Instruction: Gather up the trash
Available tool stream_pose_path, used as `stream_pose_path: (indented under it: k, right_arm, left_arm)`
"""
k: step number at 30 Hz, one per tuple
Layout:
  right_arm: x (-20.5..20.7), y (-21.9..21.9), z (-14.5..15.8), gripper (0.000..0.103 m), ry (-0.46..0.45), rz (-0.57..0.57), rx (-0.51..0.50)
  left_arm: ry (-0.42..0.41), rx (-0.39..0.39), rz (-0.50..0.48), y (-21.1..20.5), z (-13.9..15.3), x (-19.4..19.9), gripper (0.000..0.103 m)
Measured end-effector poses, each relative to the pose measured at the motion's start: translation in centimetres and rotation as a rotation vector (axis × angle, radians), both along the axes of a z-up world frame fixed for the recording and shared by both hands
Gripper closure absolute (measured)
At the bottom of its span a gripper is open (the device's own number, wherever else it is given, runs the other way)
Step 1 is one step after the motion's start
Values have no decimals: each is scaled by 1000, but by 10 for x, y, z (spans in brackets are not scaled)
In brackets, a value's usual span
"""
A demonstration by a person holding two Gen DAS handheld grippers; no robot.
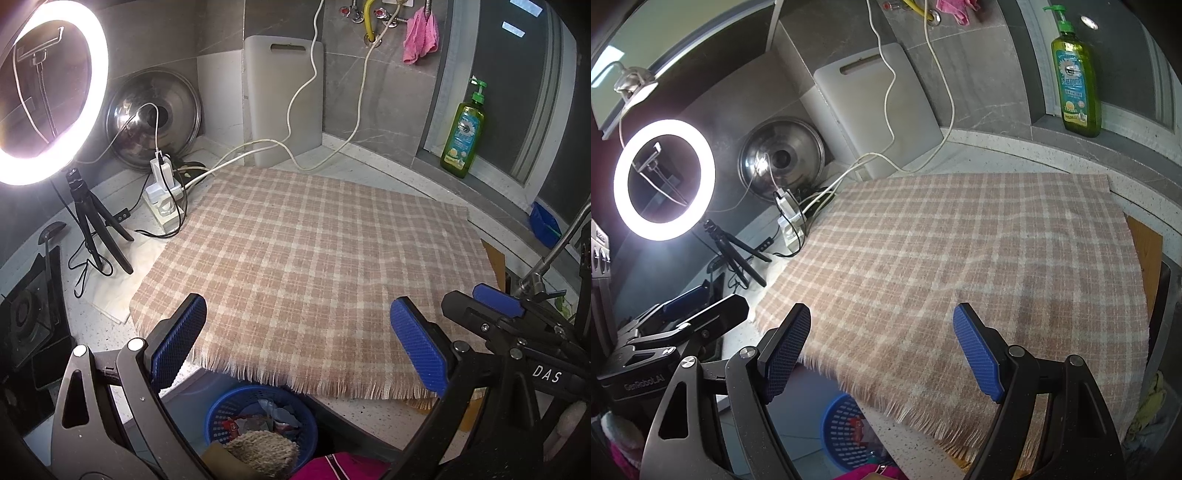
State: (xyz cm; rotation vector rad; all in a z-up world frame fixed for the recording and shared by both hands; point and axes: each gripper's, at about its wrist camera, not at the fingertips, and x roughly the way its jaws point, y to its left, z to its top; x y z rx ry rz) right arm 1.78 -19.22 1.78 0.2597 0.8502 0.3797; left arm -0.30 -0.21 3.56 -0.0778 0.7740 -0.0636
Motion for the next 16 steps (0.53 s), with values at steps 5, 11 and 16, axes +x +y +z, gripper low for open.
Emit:
stream_pose_path:
  k: [5,11,16]
  right_arm:
    - [1,0,-1,24,5,1,-2]
    - [2,1,-4,24,14,0,1]
    - [3,1,-5,24,19,2,2]
  left_arm:
    - [4,0,-6,1,0,1,2]
    - [4,5,-1,-1,1,2,1]
    - [-11,33,19,3,-1,-3,1]
